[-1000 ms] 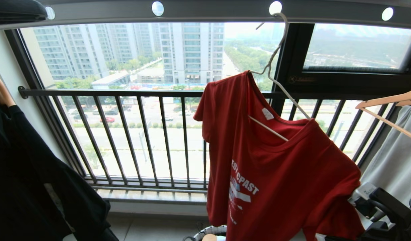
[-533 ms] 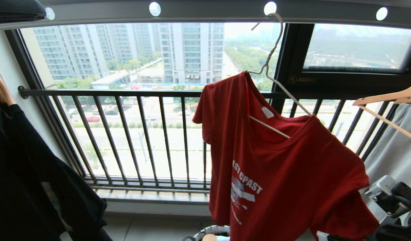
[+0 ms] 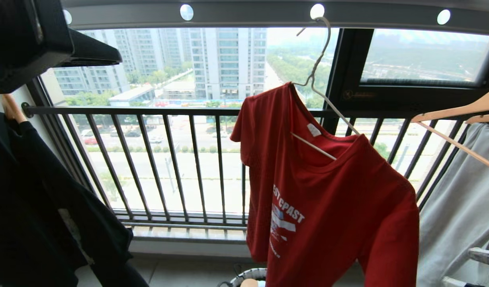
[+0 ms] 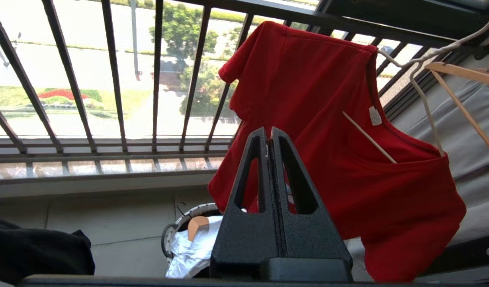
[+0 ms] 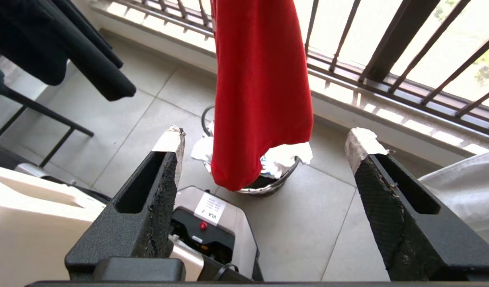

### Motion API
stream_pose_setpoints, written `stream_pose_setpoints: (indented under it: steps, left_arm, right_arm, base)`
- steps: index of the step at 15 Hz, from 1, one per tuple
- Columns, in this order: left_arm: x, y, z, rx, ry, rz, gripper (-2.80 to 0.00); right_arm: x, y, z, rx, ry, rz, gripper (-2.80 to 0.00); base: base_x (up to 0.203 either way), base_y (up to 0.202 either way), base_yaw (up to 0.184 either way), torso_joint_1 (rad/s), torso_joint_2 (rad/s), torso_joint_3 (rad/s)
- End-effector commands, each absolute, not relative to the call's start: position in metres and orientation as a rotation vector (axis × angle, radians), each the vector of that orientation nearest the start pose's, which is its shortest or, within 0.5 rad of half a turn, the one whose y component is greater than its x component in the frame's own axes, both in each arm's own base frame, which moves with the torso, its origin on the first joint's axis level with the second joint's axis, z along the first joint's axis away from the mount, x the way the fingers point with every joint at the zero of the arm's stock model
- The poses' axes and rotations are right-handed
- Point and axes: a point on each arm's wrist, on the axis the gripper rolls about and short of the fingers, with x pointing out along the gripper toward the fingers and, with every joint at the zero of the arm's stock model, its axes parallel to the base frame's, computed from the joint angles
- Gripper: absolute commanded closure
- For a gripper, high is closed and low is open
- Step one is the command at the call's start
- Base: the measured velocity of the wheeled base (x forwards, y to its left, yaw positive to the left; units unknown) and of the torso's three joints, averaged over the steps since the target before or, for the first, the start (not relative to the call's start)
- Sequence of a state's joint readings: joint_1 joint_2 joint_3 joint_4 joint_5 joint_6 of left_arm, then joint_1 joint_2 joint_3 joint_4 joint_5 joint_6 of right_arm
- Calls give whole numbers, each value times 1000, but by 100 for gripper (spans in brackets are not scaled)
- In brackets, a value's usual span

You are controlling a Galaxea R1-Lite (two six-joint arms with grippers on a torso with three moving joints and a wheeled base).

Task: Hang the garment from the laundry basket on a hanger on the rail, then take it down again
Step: Take the clothes off the clothes rack

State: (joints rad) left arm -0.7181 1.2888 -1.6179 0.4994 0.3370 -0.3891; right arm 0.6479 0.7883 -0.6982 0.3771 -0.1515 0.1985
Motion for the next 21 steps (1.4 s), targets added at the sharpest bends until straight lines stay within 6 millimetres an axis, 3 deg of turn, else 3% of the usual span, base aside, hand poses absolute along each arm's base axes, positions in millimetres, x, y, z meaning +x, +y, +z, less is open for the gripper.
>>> stream_pose_setpoints:
  steps: [1, 3, 4, 5, 14, 15, 21]
  left_arm:
    - [147, -118, 384, -256, 292, -327, 0]
    - [150, -121, 382, -250, 303, -327, 0]
    - [150, -121, 382, -250, 303, -327, 0]
    - [149, -120, 382, -252, 300, -328, 0]
    - [147, -119, 379, -230, 324, -323, 0]
    - [147, -119, 379, -230, 324, -323, 0]
    - [144, -117, 381, -237, 315, -324, 0]
  right_arm:
    - [36, 22, 261, 53, 372, 441, -280]
    - [46, 30, 277, 41, 374, 438, -280]
    - [51, 34, 282, 5, 364, 444, -212]
    - [57, 38, 287, -12, 353, 448, 0]
    - [118, 83, 352, -134, 302, 430, 0]
    - [125, 88, 356, -159, 301, 423, -280]
    - [166, 119, 355, -282, 331, 429, -280]
  base:
    - [0, 0, 0, 0, 0, 0]
    - [0, 0, 0, 0, 0, 0]
    - [0, 0, 0, 0, 0, 0]
    - [0, 0, 0, 0, 0, 0]
    - [0, 0, 0, 0, 0, 0]
    - [0, 0, 0, 0, 0, 0]
    - [0, 0, 0, 0, 0, 0]
